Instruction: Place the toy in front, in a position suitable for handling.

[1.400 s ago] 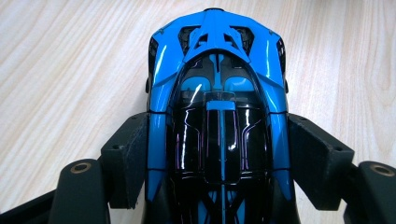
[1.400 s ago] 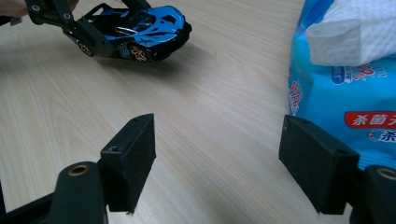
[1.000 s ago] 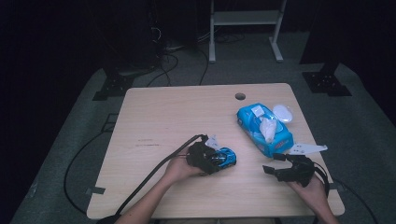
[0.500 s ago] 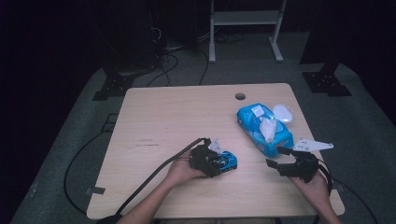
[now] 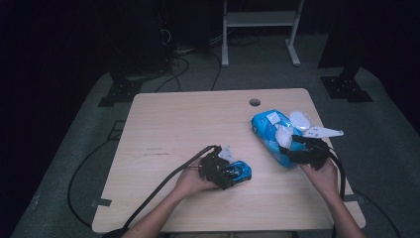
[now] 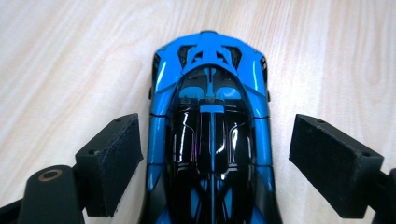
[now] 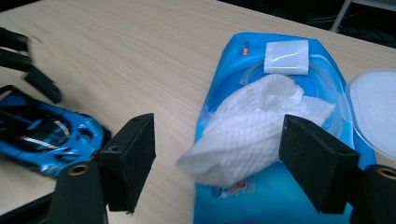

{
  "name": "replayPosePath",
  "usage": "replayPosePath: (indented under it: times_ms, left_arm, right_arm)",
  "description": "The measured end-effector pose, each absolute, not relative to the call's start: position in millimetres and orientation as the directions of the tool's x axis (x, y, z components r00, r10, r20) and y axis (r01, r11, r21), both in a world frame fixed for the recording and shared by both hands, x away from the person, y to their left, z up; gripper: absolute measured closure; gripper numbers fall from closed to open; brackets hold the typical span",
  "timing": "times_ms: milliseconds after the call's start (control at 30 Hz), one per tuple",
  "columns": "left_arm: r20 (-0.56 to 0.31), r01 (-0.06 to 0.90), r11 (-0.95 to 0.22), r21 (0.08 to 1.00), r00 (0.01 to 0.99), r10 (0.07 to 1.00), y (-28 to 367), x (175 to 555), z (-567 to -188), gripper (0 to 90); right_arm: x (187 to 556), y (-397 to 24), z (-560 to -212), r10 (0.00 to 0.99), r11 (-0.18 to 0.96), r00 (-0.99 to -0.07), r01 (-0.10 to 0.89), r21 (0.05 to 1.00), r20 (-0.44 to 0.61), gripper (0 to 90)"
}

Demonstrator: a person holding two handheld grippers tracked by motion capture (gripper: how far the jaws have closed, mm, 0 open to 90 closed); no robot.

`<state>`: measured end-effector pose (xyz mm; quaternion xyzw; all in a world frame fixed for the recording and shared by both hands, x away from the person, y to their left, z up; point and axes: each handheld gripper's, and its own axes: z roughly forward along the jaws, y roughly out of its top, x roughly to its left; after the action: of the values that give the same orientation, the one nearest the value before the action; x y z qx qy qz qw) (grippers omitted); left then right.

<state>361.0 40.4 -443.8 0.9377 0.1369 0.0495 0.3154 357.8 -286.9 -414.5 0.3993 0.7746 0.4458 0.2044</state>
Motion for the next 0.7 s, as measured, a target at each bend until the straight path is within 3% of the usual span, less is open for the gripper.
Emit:
replayPosePath:
  times_ms: [233, 367, 700]
  left_arm:
    - [0.042, 0.207, -0.748, 0.631, 0.953, 0.299, 49, 350, -425, 15.0]
    - [0.047, 0.205, -0.743, 0.638, 0.952, 0.303, 52, 345, -419, 15.0]
    - [0.024, 0.224, -0.741, 0.633, 0.951, 0.308, 53, 345, -427, 15.6]
  right_arm:
    - [373, -287, -426, 0.838, 0.271, -0.545, 0.468, 0.841, 0.033, 27.8]
    - [376, -289, -427, 0.851, 0.263, -0.525, 0.472, 0.841, 0.029, 33.4]
    - [378, -292, -430, 0.853, 0.285, -0.522, 0.485, 0.827, 0.012, 73.7]
